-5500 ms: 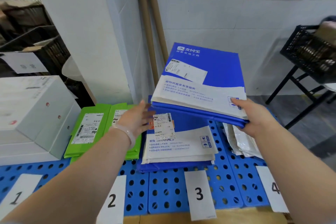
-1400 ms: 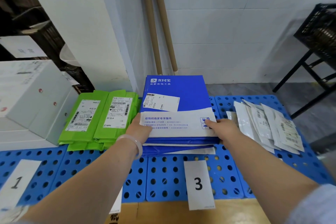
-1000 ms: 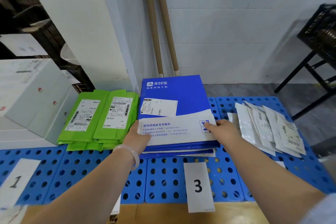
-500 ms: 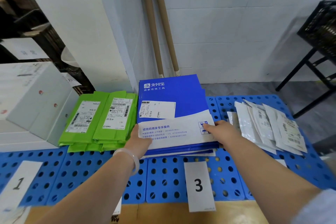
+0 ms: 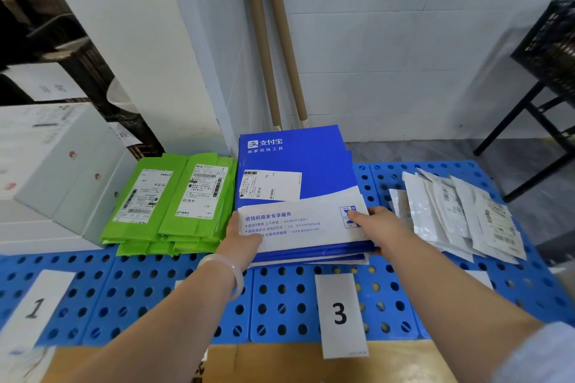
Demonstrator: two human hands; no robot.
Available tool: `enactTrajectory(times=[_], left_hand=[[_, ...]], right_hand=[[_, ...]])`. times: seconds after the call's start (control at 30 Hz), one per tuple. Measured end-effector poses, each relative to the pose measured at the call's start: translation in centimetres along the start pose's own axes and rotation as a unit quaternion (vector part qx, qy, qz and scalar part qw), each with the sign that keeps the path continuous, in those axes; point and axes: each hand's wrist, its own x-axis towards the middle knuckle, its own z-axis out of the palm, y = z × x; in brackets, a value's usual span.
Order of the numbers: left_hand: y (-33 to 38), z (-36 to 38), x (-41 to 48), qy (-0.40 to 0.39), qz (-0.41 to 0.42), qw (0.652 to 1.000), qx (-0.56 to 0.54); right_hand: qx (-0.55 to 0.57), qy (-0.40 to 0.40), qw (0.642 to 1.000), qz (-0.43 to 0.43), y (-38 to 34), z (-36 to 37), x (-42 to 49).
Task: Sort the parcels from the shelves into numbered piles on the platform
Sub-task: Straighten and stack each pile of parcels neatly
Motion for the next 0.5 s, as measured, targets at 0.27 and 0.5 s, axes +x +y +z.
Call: enactTrajectory(times=[0.27,0.5], left_hand=[[0.8,-0.3,0.9,0.030,0.017,0.999,-0.029],[2.3,-0.8,1.9,0.002,0.065,0.998,0.013]], right_hand=[[0.043,0.019,0.999,-0.003,-0.4,-0.2,0.2],[0.070,0.024,0.997,0.015,-0.2,-0.1,0.2]])
